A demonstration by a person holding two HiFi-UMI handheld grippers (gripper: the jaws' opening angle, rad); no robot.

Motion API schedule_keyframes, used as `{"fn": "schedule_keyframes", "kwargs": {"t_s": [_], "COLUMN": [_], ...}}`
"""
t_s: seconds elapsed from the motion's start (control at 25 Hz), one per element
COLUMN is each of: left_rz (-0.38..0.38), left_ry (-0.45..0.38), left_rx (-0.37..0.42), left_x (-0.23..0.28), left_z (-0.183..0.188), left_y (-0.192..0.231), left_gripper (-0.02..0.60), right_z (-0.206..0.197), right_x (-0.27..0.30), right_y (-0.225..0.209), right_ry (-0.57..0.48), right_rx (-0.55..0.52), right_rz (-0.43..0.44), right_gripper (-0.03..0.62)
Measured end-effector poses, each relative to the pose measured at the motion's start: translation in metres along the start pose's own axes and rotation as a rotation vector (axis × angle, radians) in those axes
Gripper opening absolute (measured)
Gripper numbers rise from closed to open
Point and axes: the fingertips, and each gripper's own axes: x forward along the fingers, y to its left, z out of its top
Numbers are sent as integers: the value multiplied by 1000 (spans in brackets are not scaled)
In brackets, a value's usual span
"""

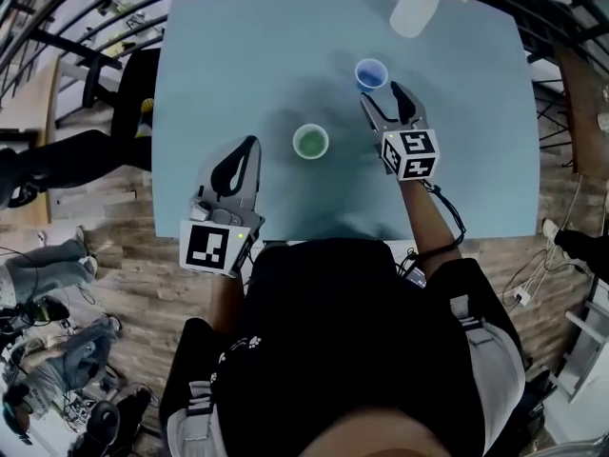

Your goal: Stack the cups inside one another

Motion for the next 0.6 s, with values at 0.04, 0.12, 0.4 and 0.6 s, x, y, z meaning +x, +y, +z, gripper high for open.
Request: {"fn": "schedule_keyframes", "kwargs": {"t_s": [0.04,0.12,0.4,0.6], "left_rz": [5,15,54,77], "left_ry": [4,12,34,44], "left_rx": [0,2,-2,-9], "left_x": [0,0,-1,-3], "left_z": [-1,-3,-7,-8], "left_y": [0,2,8,14], "left_gripper": [-12,-12,-12,-12], "right_z": [-2,-4,-11,-15], "right_x": [3,10,33,48], "right_y": [-2,-5,-17,-19], "right_ry": [7,18,40,71], "right_rx": [-8,-23,17,-2], "right_rz": [-1,-1,11,18], "right_gripper": [286,296,353,373]}}
